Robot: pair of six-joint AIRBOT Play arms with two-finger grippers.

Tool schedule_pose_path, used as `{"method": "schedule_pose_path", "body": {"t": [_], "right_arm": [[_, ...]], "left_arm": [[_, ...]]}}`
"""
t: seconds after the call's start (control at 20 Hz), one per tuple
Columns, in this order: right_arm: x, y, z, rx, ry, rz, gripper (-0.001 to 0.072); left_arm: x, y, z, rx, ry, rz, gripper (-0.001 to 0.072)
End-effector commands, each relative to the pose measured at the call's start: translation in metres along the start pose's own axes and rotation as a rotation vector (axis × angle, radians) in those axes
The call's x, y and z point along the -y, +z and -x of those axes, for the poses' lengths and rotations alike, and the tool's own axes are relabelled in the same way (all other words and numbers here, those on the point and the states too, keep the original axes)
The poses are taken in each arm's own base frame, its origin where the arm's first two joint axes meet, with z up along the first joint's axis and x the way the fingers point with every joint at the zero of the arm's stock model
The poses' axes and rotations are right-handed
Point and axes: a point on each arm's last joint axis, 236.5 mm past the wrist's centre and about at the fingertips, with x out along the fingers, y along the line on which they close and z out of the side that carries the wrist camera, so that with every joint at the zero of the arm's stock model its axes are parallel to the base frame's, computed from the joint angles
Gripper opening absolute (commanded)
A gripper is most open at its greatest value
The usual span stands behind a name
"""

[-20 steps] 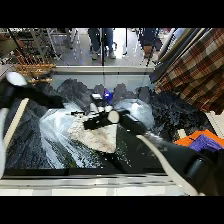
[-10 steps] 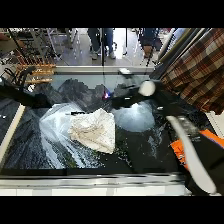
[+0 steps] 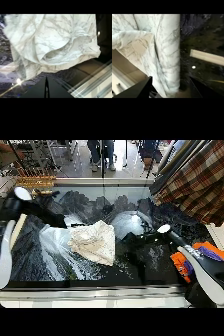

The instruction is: Fold the clothes and pants, and hang the long-sleeved shirts on hangers.

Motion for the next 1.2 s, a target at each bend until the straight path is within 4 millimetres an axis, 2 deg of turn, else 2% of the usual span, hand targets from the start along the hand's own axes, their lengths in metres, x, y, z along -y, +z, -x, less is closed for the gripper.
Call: {"method": "schedule_pose_path", "body": {"t": [0.0,0.15,0.2,0.3,0.35,0.4,0.5,0.65,0.75,0.85,0.9,0.95,1.05,1.15], "right_arm": [[0.002,0.007,-0.048,-0.022,0.083,-0.066,0.0548],[-0.013,0.025,-0.078,-0.055,0.096,-0.096,0.0524],[-0.021,0.027,-0.087,-0.075,0.105,-0.098,0.0491],[-0.030,0.033,-0.103,-0.092,0.084,-0.103,0.0360],[-0.035,0.038,-0.107,-0.086,0.083,-0.093,0.0268],[-0.041,0.046,-0.107,-0.062,0.089,-0.079,0.0163],[-0.063,0.060,-0.092,-0.037,0.121,-0.030,0.0015],[-0.102,0.080,-0.046,0.029,0.134,0.052,0.0012],[-0.111,0.087,-0.016,0.079,0.079,0.076,0.0012],[-0.127,0.084,0.014,0.101,0.076,0.122,0.0011],[-0.136,0.085,0.036,0.126,0.077,0.147,0.0011],[-0.142,0.087,0.061,0.161,0.078,0.166,0.0011],[-0.149,0.092,0.126,0.245,0.078,0.179,0.0010],[-0.145,0.092,0.205,0.353,0.069,0.152,0.0010]], "left_arm": [[0.004,-0.003,-0.030,-0.069,-0.026,-0.026,0.0023],[0.007,-0.011,-0.030,-0.107,-0.040,-0.038,0.0023],[0.009,-0.017,-0.029,-0.129,-0.048,-0.038,0.0023],[0.014,-0.025,-0.028,-0.163,-0.068,-0.039,0.0023],[0.019,-0.025,-0.027,-0.164,-0.088,-0.042,0.0023],[0.026,-0.025,-0.026,-0.165,-0.120,-0.045,0.0023],[0.042,-0.025,-0.021,-0.156,-0.179,-0.056,0.0023],[0.061,-0.021,-0.007,-0.112,-0.215,-0.081,0.0023],[0.065,-0.021,0.000,-0.096,-0.207,-0.092,0.0023],[0.068,-0.021,0.004,-0.088,-0.205,-0.096,0.0023],[0.071,-0.022,0.006,-0.091,-0.212,-0.096,0.0023],[0.075,-0.023,0.009,-0.089,-0.225,-0.094,0.0023],[0.084,-0.022,0.013,-0.075,-0.249,-0.105,0.0023],[0.088,-0.023,0.017,-0.071,-0.258,-0.111,0.0023]]}}
